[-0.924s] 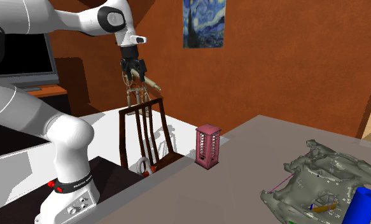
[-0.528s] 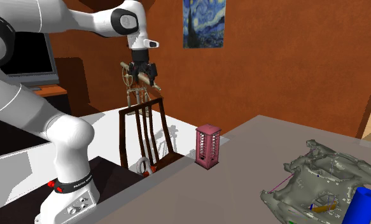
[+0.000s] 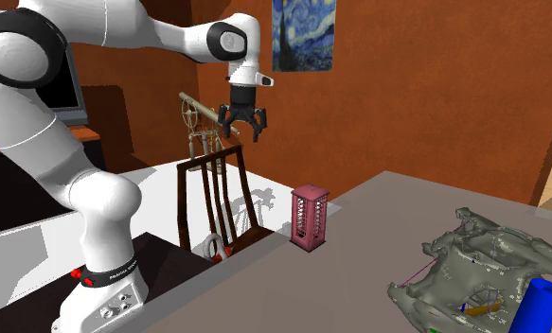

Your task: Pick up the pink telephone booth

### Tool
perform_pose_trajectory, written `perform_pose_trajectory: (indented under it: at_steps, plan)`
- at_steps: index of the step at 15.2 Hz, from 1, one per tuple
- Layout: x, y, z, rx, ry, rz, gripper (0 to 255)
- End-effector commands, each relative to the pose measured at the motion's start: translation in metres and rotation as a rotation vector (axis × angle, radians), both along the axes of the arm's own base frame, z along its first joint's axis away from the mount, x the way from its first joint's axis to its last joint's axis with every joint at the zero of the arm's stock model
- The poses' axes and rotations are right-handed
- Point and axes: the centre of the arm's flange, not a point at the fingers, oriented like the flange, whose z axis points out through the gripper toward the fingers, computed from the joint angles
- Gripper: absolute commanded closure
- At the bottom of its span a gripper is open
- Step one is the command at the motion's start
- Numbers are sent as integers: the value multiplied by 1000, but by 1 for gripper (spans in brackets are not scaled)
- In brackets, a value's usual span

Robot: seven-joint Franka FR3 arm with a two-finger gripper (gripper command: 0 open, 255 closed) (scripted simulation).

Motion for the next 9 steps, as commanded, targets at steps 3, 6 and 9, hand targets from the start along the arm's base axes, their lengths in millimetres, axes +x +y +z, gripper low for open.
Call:
perform_pose_trajectory:
  at_steps: [3, 6, 9]
  plan:
    - [26, -49, -22, 20, 72, 123, 0]
    - [47, -83, -41, 36, 126, 211, 0]
    - [71, -115, -61, 51, 179, 298, 0]
